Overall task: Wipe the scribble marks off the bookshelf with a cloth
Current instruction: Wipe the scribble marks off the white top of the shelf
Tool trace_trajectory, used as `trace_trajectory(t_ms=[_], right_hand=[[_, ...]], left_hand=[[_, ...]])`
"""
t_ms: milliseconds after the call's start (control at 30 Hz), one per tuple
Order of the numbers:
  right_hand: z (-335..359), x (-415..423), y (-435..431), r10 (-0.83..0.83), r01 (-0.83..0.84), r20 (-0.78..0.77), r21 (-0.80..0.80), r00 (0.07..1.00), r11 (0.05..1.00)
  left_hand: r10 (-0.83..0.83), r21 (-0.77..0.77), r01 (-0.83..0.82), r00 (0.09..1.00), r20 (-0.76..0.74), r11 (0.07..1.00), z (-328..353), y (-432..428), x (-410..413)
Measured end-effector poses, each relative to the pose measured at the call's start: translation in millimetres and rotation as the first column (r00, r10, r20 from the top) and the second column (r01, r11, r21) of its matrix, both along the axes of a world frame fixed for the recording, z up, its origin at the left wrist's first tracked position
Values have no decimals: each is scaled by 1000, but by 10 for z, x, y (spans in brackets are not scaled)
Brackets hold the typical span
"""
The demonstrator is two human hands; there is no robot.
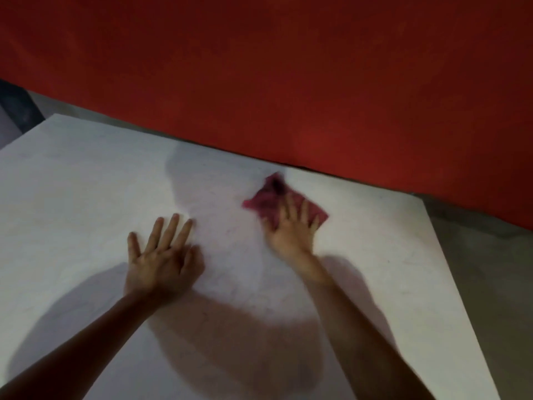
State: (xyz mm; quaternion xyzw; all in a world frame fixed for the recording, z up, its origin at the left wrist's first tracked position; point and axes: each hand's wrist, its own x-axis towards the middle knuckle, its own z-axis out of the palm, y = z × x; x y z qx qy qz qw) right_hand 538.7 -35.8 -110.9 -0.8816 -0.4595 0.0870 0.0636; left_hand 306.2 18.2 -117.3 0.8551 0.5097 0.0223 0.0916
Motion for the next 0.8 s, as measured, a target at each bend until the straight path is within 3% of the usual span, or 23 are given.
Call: trace_trajectory(t_ms=[133,200,267,333,400,467,533,600,700,767,800], right_hand=[[-111,-610,-929,395,-403,94,92,914,910],[-104,-388,-1372,416,-423,93,73,905,903],[-67,63,-1720,224,-236,156,60,962,970],[45,494,-1945,-107,103,112,43,988,994],[137,649,-1985,-433,432,-21,-43,901,901],[125,449,-1772,-561,559,-29,-56,827,827],[10,-10,-1478,-482,476,67,90,873,875],[-139,-709,-1301,-280,223,179,283,943,933],[-168,-1676,-1340,64,-104,147,282,987,954],[-79,-1763,-1403,183,-170,11,420,983,891],[-38,-1690,-1423,158,-60,-122,574,980,817]], left_hand=[[-8,-37,6,998,-55,999,39,8,10],[-9,-42,6,997,-72,999,46,16,15],[-25,-46,22,998,-63,999,59,6,1],[-30,-56,28,999,-44,998,72,-5,-9],[-38,-58,36,999,-22,998,83,-15,-10],[-43,-62,43,999,-7,997,90,-6,-15],[-53,-74,55,998,28,996,92,27,-9],[-42,-77,59,978,203,995,122,-10,-60],[28,-69,21,769,639,997,261,-280,-246],[-66,17,74,725,685,997,310,-689,-311],[-151,72,138,742,653,988,305,-908,-311]])
